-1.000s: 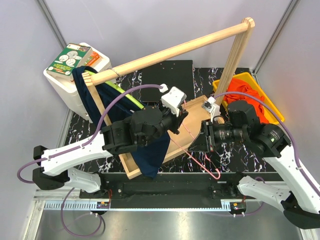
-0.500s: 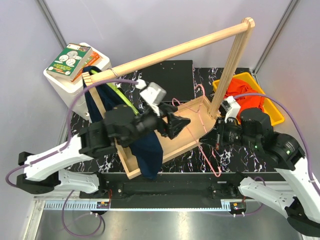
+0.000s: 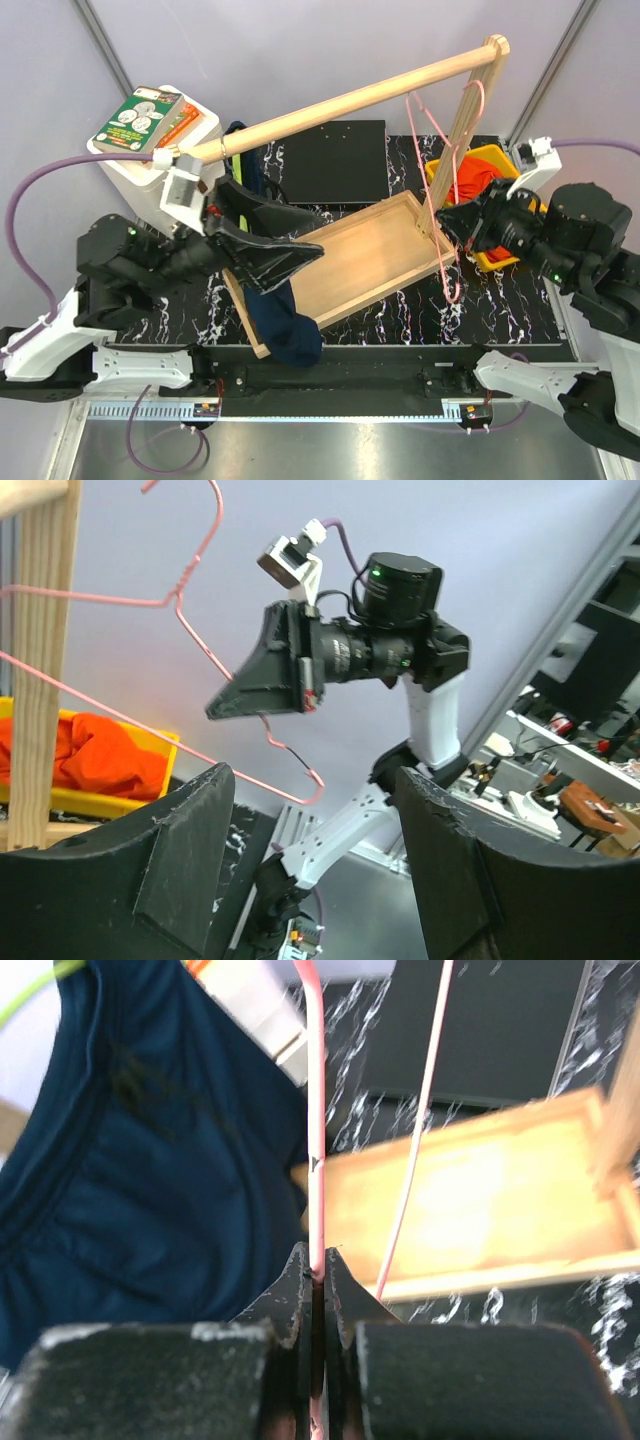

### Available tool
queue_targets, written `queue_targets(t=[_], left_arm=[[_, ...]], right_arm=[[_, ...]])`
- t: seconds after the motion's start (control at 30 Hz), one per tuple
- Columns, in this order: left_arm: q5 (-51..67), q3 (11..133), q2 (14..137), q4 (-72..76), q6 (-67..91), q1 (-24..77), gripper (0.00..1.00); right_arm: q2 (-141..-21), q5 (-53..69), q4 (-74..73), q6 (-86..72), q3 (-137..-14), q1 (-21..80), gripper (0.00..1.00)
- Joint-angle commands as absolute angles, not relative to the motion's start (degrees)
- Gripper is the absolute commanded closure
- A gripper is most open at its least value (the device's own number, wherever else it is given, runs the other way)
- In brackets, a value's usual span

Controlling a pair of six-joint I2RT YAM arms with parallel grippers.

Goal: Remove the shorts from the hanger

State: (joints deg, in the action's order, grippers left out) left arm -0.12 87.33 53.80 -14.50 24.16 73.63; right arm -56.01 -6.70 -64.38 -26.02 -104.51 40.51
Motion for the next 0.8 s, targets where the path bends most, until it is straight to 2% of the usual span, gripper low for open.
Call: queue_targets(t=[0.0, 0.23, 0.3, 0.37, 0.6, 0.77], left_arm=[[2.4, 88.5, 51.5, -11.7, 25.0, 73.6, 0.31], [0.4, 87.0, 48.5, -11.9, 24.4, 73.7, 0.31], [0.2, 86.3, 47.5, -12.1, 24.3, 73.7, 0.30], [-1.2, 85.6, 46.8, -12.5, 24.3, 73.7, 0.31], [-3.7, 84.3, 43.2, -14.1, 23.6, 73.7, 0.31], [-10.3, 84.7, 41.6, -18.4, 22.0, 73.7, 0.32]], right_arm=[[-61.3, -13.9, -65.7, -23.0, -112.3, 40.5, 1.00], [-72.9, -16.3, -67.4, -23.9, -122.0, 39.2, 1.00], [-74.8, -12.5, -67.3, -24.2, -123.9, 36.3, 1.00], [-76.5, -4.9, -66.6, -24.4, -124.3, 29.1, 1.00], [-75.9, -0.2, -64.5, -23.7, -119.0, 21.4, 1.00], [-74.9, 9.0, -62.5, -23.8, -113.2, 13.3, 1.00]])
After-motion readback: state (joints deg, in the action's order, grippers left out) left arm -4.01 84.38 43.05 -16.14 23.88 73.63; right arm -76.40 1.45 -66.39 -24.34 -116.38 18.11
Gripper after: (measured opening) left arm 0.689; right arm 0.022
